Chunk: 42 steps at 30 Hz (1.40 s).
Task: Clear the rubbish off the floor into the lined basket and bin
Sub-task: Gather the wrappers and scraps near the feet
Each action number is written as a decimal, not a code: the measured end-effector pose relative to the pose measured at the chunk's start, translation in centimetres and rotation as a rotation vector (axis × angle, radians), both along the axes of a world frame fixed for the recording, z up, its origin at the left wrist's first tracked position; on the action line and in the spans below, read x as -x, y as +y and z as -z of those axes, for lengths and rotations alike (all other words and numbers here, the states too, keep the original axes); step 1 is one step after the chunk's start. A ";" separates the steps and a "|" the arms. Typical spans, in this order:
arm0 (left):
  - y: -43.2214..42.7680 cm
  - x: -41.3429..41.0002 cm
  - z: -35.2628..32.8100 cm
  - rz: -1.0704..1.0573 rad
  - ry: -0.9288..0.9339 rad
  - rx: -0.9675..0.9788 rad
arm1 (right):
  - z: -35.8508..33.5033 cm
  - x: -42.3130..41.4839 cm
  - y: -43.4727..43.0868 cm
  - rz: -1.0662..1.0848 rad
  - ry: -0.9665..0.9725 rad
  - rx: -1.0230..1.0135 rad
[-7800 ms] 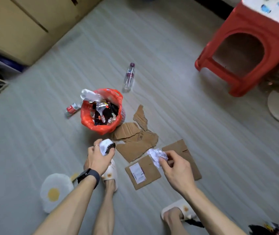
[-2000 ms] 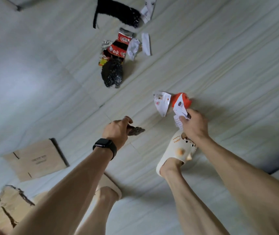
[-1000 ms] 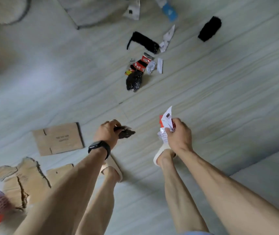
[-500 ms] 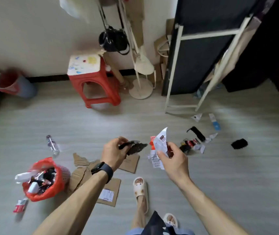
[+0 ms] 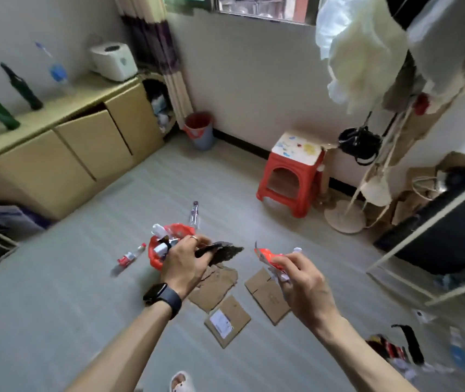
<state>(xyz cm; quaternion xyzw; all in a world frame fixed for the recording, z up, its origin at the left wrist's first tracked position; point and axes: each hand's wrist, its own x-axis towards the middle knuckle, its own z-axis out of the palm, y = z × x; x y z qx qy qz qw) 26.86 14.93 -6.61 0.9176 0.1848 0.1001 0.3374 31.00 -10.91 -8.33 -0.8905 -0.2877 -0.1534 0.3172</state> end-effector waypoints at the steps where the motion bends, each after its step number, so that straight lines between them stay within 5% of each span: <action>1: 1.1 0.7 0.2 -0.013 0.006 -0.002 | 0.1 0.2 0.9 -0.031 0.010 0.014; 14: 26.1 3.3 4.0 -0.117 0.276 -0.092 | 3.1 1.3 24.3 -0.171 0.177 0.186; 29: 37.7 -3.5 12.9 -0.302 0.488 0.048 | 12.1 -10.0 39.3 -0.163 0.451 0.304; 42: 47.2 -21.8 38.7 -0.029 0.770 0.119 | 35.1 -20.7 53.1 0.344 0.988 0.321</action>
